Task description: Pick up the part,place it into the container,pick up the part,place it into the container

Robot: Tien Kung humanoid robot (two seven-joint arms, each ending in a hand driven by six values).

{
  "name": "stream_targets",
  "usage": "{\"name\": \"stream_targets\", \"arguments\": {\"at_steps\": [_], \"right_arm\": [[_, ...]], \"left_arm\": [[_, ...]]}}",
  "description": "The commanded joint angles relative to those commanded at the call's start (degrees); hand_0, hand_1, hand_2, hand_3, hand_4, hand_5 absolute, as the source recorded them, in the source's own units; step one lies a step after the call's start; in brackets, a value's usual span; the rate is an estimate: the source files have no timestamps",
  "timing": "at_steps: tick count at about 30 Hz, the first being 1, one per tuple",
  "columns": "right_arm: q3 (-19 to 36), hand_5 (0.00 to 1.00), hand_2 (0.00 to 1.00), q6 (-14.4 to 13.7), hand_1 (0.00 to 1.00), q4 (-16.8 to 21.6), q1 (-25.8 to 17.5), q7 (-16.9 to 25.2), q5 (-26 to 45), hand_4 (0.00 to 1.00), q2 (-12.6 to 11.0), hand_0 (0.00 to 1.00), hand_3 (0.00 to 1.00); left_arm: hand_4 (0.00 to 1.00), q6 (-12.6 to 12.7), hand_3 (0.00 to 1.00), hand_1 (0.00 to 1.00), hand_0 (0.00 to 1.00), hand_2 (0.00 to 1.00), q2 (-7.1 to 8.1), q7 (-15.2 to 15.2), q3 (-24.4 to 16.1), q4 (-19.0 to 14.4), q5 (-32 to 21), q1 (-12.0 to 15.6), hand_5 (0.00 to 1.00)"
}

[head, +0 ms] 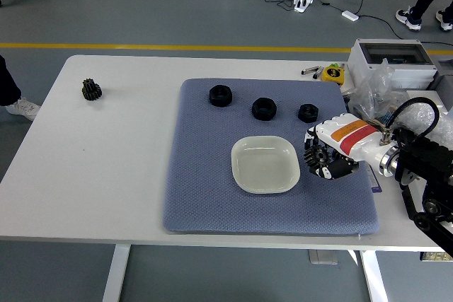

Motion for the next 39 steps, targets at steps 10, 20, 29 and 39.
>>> {"name": "stream_targets", "arguments": {"at_steps": [10,20,29,39], "right_arm": [[-13.3,0.053,0.465,-2.2,0.402,-6.3,11.7,0.7,0.8,0.602,4.5,0.23,0.492],[-23.7,0.061,0.47,-2.7,0.404,-13.7,19.8,1.6,1.9,0.602,9.7,0.232,0.495],[-26.1,0.169,0.644,-2.9,0.47,-19.5,21.6,4.5,-2.3,0.971,12.8,0.261,0.797],[-25.4,0.23,0.755,-3.9,0.505,-20.4,21.8,6.7,-3.3,0.998,12.7,0.289,0.892]], "left_arm": [[0.597,0.2,0.555,0.696,0.667,0.633,0.25,-0.5,3.0,0.0,-3.3,0.2,0.493],[0.596,0.2,0.556,0.695,0.668,0.634,0.53,0.0,2.2,-0.2,-2.0,0.5,0.491],[0.596,0.0,0.556,0.695,0.668,0.632,0.81,0.3,1.5,-0.4,-0.6,0.4,0.487],[0.597,0.0,0.555,0.695,0.666,0.631,0.85,0.4,1.4,-0.4,-0.2,0.4,0.489]]}}
